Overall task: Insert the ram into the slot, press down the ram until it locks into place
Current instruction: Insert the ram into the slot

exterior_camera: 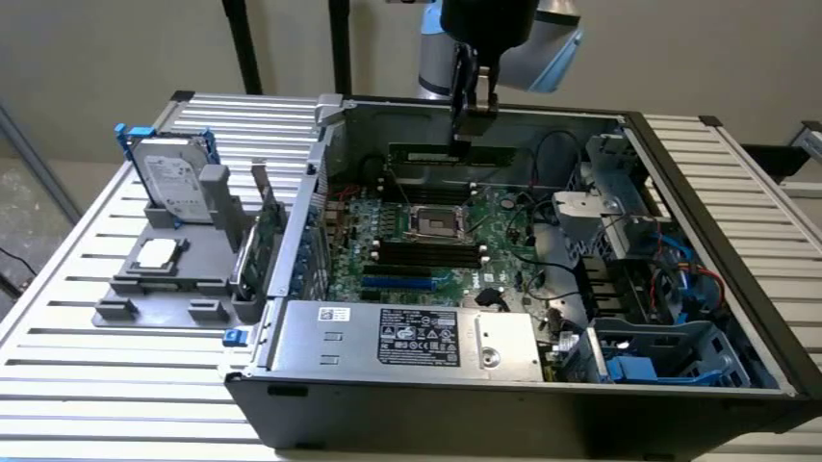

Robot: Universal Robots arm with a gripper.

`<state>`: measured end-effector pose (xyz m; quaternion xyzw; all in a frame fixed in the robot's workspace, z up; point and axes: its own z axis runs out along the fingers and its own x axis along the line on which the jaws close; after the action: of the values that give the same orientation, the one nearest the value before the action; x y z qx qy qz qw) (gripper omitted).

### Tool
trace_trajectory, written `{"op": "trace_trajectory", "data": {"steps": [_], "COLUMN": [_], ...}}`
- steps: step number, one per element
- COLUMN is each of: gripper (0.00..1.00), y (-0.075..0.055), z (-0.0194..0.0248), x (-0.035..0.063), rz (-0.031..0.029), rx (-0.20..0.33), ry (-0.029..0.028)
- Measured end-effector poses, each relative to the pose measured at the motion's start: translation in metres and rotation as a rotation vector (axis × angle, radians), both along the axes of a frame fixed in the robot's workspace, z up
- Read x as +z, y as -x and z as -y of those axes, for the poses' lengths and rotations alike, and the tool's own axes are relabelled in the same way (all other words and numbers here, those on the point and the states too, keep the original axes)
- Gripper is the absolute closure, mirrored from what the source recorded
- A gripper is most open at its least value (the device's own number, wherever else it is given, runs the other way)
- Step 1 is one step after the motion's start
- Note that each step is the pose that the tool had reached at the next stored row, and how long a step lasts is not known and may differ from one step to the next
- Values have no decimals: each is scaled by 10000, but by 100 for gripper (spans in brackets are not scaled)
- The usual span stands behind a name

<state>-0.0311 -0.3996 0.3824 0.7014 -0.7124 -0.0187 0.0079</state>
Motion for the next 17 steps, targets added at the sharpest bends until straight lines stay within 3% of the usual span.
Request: {"op": "trace_trajectory", "data": {"steps": [7, 17], "gripper": [87, 87], "y": [14, 31], "z": [-15, -17], "x": [-125, -307], "rz": [-4, -18], "rx": [-388, -410], "ry": [12, 15]}}
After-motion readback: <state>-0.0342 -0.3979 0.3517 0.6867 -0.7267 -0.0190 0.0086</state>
